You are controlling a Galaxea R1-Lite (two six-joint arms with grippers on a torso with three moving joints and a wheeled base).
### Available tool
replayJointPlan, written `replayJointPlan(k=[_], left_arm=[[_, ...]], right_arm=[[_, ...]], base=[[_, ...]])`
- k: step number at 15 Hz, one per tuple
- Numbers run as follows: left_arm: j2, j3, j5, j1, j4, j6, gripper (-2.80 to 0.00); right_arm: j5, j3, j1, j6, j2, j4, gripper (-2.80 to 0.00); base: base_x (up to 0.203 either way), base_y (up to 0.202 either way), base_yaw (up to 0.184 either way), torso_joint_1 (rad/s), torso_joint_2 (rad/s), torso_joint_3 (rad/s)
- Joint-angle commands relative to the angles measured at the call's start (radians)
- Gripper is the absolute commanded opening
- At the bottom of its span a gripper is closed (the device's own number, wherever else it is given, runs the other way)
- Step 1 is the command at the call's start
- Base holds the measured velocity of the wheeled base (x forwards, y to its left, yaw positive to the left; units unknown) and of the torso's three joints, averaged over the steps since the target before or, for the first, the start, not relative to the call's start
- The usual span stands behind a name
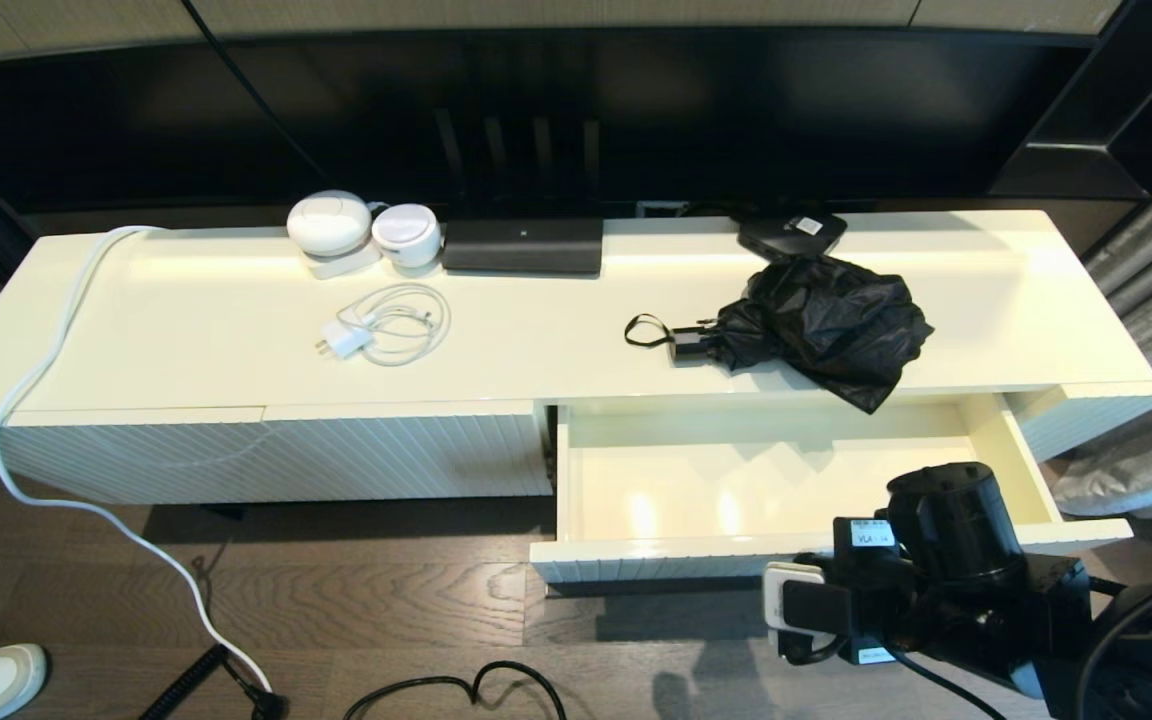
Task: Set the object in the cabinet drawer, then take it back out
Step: Close the drawer
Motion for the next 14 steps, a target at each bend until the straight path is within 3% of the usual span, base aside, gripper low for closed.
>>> replayJointPlan(k=[1, 14], left_arm=[[0.002, 0.002, 0.000, -0.001, 0.000, 0.000, -2.80], [0.002, 0.002, 0.000, 0.001, 0.000, 0.000, -2.80]], right_arm=[[-0.002, -0.008, -0.004, -0.008, 0.005, -0.008, -2.80], [0.001, -0.121, -0.089, -0.078, 0.074, -0.013, -2.80]], base=[[0.000, 0.000, 0.000, 0.000, 0.00, 0.000], [0.000, 0.000, 0.000, 0.000, 0.00, 0.000]])
